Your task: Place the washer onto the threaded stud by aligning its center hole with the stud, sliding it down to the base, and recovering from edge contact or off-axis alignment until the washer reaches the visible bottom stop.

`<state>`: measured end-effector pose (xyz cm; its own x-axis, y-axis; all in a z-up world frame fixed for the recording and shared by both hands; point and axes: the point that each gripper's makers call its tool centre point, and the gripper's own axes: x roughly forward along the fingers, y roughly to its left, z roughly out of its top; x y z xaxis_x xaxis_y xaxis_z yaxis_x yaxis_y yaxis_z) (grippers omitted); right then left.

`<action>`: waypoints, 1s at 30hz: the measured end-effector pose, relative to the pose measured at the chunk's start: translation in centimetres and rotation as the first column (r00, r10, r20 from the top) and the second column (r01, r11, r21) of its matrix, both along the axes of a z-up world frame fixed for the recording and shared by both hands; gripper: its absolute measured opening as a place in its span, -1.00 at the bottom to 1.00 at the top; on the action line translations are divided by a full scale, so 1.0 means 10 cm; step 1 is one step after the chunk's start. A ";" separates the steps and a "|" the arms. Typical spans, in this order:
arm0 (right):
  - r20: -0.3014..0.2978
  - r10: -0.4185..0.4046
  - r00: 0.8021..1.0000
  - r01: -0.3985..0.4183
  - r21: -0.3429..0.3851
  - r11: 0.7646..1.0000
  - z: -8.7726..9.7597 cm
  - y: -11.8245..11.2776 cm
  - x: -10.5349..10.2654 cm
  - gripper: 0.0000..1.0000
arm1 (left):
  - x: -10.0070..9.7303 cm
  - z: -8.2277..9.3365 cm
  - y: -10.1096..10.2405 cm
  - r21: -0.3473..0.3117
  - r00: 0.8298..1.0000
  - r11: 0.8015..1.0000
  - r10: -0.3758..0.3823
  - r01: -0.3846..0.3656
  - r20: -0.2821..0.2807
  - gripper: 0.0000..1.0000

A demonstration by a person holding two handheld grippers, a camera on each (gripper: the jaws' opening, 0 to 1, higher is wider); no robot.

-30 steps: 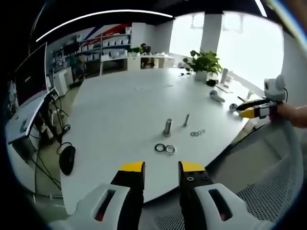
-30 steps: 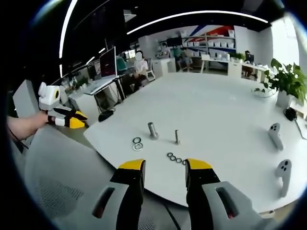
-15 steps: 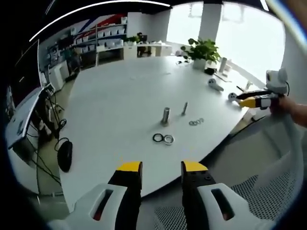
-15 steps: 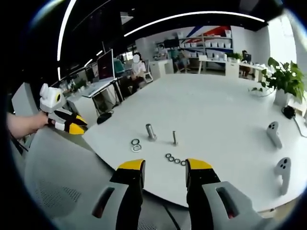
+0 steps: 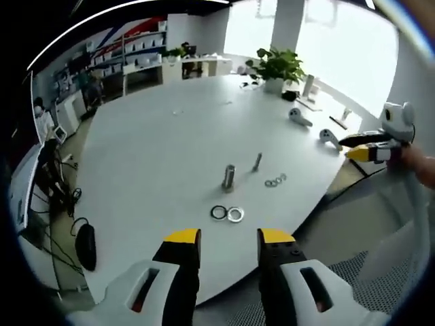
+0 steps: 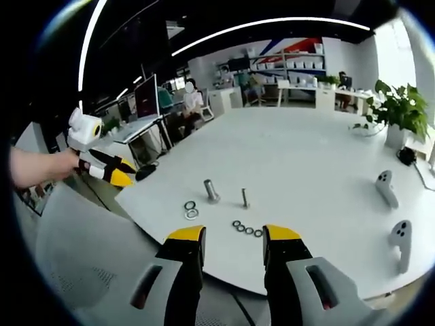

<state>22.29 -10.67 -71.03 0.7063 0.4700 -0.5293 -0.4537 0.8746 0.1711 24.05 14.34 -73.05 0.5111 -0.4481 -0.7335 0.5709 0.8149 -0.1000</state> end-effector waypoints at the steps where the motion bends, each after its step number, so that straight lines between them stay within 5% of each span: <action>1: 0.000 -0.001 1.000 0.001 0.003 1.000 0.00 0.00 0.00 -0.29 | 0.01 -0.03 -0.04 0.006 1.000 1.000 -0.012 0.012 -0.009 -0.38; 23: -0.004 -0.012 1.000 0.012 0.001 1.000 -0.01 -0.02 0.01 -0.29 | 0.33 -0.48 -0.21 0.080 0.989 0.993 -0.074 0.085 -0.127 -0.41; 30: -0.009 -0.011 1.000 0.011 -0.002 1.000 -0.03 -0.02 0.01 -0.30 | 0.40 -0.64 -0.27 0.163 0.972 0.967 -0.172 0.198 -0.160 -0.42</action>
<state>22.42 -10.84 -71.29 0.7069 0.4611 -0.5364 -0.4423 0.8799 0.1735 28.05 11.62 -79.47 0.3155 -0.3816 -0.8688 0.7033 0.7087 -0.0559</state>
